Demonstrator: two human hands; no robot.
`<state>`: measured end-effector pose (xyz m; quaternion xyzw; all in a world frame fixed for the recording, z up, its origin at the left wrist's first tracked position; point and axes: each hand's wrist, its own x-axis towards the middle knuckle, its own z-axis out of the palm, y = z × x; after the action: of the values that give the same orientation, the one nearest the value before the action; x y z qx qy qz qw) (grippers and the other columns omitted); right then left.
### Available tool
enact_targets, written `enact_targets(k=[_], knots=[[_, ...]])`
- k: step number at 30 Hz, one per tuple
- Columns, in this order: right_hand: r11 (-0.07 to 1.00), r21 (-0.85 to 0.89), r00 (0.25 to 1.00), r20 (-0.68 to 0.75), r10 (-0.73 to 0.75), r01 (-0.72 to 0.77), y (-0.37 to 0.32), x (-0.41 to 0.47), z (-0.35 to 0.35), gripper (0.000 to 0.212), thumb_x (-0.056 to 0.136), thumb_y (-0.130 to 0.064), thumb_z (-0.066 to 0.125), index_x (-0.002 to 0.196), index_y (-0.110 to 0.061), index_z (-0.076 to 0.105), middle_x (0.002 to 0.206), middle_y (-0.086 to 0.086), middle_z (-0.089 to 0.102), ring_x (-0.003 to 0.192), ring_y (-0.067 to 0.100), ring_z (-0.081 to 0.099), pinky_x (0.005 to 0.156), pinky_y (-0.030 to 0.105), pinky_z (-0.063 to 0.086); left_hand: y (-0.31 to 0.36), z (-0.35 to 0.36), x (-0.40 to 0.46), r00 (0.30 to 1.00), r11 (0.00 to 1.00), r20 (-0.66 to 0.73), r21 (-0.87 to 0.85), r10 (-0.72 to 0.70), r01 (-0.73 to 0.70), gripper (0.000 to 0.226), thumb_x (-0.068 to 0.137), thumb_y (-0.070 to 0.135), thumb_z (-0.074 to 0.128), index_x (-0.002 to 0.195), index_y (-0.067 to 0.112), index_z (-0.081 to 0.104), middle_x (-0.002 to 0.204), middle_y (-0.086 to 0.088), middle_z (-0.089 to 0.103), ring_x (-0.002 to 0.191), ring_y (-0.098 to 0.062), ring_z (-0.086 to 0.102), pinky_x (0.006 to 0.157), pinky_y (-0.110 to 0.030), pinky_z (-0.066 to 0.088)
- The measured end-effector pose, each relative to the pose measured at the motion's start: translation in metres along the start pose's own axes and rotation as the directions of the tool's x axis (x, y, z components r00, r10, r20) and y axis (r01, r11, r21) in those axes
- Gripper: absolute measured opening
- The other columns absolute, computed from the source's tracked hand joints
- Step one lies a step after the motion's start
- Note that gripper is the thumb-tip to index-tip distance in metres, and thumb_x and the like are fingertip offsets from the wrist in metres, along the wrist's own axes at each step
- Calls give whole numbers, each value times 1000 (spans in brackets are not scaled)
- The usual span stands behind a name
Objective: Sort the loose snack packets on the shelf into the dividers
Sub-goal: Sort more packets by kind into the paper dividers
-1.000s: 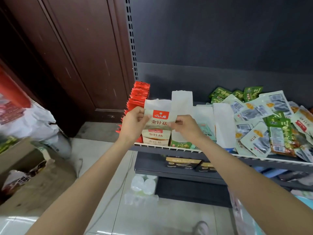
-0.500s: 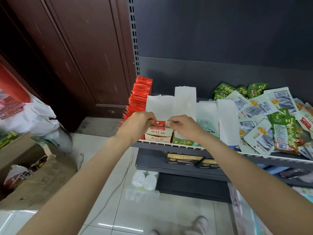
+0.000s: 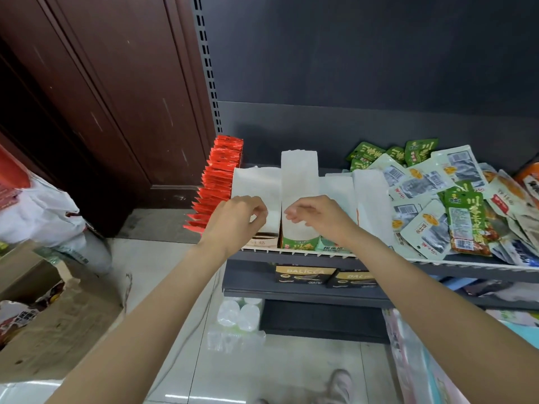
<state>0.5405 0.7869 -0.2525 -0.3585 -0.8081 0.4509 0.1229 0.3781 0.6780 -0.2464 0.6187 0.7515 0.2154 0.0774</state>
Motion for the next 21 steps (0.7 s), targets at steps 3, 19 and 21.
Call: enact_targets(k=[3,19,21], knots=[[998,58,991,-133,-9,17,19,-11,-25,20,95,-16,50,101,-13,69,96,-1,69,93,12,64,91,27,48,37,12,16,998,996,-29,-73,58,-60,18,93,20,51,102,14,66,98,0,68,89,-17,62,81,-37,51],[836,-391,921,-220,321,-385,238,-72,-191,62,88,-9,56,144,-18,30,153,6,24,141,23,21,112,31,24,256,211,142,877,979,479,-158,-40,131,42,94,6,43,134,-6,35,132,-24,42,122,-35,43,97,-31,35],[833,-430,937,-158,310,-348,254,-76,-200,66,88,-7,56,145,-24,28,155,2,18,143,20,15,114,33,23,264,230,150,830,979,532,-12,-165,202,61,96,17,47,143,-5,16,135,-24,39,123,-37,42,98,-40,40]])
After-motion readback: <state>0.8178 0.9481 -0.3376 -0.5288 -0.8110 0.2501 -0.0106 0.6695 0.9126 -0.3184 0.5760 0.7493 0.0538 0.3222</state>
